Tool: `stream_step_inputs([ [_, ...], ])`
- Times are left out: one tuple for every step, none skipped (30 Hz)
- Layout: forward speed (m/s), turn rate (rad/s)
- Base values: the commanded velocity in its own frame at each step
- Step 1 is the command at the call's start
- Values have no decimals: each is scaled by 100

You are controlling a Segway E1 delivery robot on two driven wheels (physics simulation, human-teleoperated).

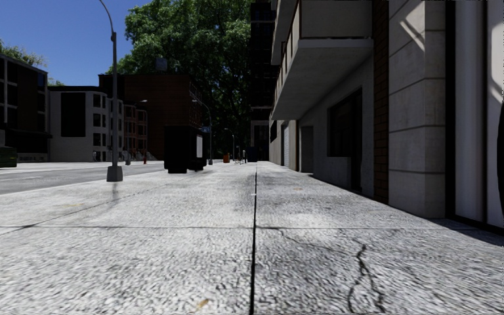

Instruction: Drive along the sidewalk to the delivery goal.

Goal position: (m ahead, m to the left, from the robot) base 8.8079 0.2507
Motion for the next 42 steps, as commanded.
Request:
stream_step_inputs([
  [200, 0],
  [200, 0],
  [200, 0],
  [200, 0],
  [200, 0],
  [200, 0],
  [200, 0],
  [200, 0],
  [200, 0],
  [200, 0],
  [200, 0],
  [200, 0],
  [200, 0],
  [200, 0],
  [200, 6],
  [200, 6],
  [200, 22],
  [200, 68],
  [200, 68],
  [200, 77],
  [200, 73],
  [200, 8],
  [200, 8],
  [200, 0],
  [200, 0],
  [200, 0],
  [200, 0],
  [200, 0],
  [200, 0],
  [200, 0],
  [200, 0],
  [200, 0],
  [200, 0],
  [200, 0],
  [200, 0],
  [200, 0],
  [200, 0],
  [200, 0],
  [200, 0],
  [200, 0],
  [200, 0],
  [200, 0],
])
